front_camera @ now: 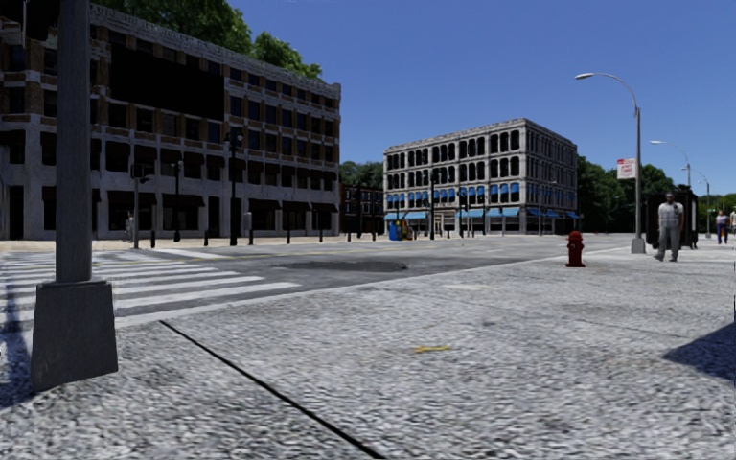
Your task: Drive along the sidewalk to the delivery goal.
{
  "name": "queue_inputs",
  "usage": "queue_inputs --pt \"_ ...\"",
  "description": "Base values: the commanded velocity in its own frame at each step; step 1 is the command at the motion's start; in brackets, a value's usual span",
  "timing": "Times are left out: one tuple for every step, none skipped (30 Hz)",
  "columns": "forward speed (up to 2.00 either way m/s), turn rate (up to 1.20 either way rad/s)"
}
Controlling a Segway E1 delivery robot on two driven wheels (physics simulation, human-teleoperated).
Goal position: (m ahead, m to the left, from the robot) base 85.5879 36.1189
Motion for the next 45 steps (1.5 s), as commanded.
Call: queue_inputs --pt "2.00 0.54" --pt "2.00 0.54" --pt "2.00 0.54" --pt "2.00 0.54" --pt "2.00 0.54" --pt "2.00 0.54" --pt "2.00 0.54" --pt "2.00 0.54" --pt "2.00 0.54" --pt "2.00 0.54" --pt "2.00 0.54" --pt "2.00 0.53" --pt "2.00 0.52" --pt "2.00 0.52" --pt "2.00 0.52" --pt "2.00 0.52" --pt "2.00 0.52" --pt "2.00 0.52" --pt "2.00 0.52" --pt "2.00 0.52" --pt "2.00 0.52" --pt "2.00 0.52" --pt "2.00 0.52" --pt "2.00 0.52" --pt "2.00 0.52" --pt "2.00 0.52" --pt "2.00 0.52" --pt "2.00 0.52" --pt "2.00 0.52" --pt "2.00 0.52" --pt "2.00 0.52" --pt "2.00 0.52" --pt "2.00 0.52" --pt "2.00 0.52" --pt "2.00 0.52" --pt "2.00 0.52" --pt "2.00 0.52" --pt "2.00 0.52" --pt "2.00 0.52" --pt "2.00 0.52" --pt "2.00 0.52" --pt "2.00 0.52" --pt "2.00 0.52" --pt "2.00 0.52" --pt "2.00 0.52"
